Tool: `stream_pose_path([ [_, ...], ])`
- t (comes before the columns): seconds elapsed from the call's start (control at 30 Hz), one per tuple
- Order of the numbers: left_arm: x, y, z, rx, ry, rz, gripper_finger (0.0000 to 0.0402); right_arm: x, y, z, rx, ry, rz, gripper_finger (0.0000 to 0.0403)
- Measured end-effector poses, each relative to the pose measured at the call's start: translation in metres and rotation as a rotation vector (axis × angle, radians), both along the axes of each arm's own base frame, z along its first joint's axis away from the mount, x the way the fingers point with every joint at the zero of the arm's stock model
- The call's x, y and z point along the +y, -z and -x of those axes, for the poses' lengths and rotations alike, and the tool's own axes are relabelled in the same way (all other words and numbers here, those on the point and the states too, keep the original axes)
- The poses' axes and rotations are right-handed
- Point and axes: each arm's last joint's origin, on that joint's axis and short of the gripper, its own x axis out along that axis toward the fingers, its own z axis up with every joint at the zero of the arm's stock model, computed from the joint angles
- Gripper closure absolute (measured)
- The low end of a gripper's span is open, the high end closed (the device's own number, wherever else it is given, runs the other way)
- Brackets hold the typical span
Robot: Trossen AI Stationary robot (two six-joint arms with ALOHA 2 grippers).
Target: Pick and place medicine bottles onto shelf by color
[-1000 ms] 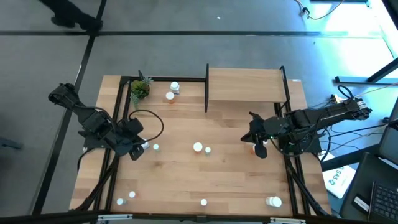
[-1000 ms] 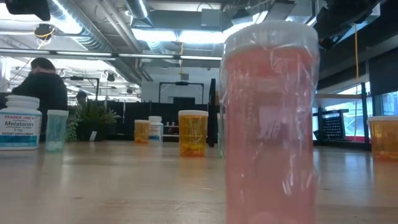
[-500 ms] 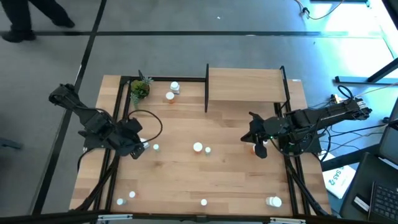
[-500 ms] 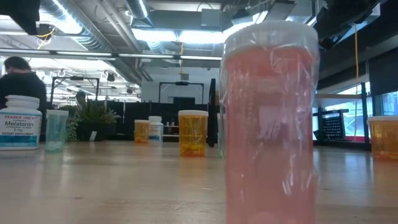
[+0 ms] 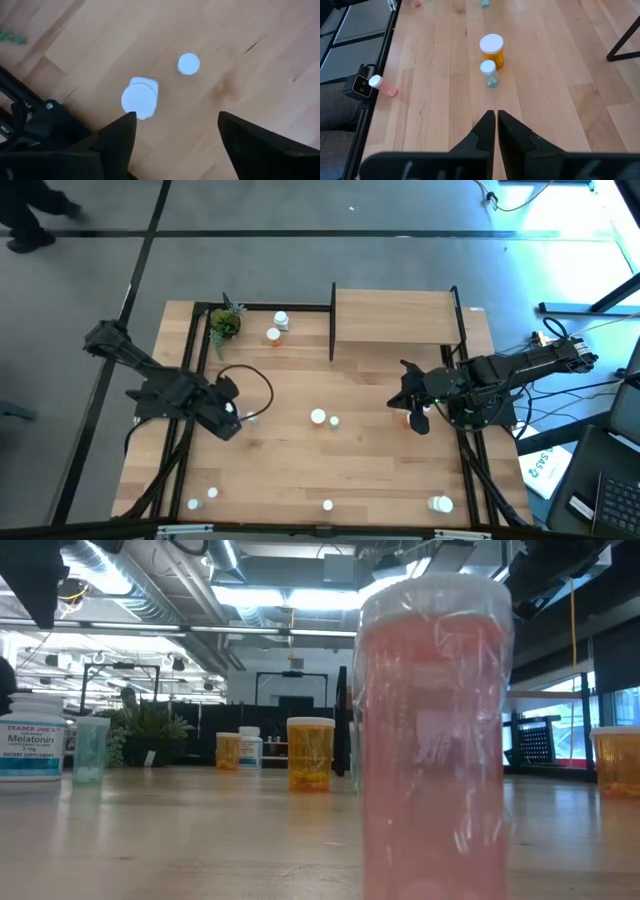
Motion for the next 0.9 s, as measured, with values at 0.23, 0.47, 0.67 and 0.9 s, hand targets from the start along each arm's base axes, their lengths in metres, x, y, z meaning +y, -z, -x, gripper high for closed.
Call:
stream_pose_path([
  [0.23,0.004,0.003,-0.003,0.044,0.018,-0.028,0.0123,0.0,0.0,0.0,0.0,0.0,0.0,0.0379],
  [0.47,0.013,0.021,-0.006,0.088,0.008,0.023,0.0123,0.0,0.0,0.0,0.0,0.0,0.0,0.0379],
  [0.67,0.017,0.042,-0.006,0.123,0.028,0.04,0.0123,0.0,0.0,0.0,0.0,0.0,0.0,0.0379],
  [0.9,0.022,0.045,-0.007,0.137,0.031,0.033,0.0123,0.0,0.0,0.0,0.0,0.0,0.0,0.0379],
])
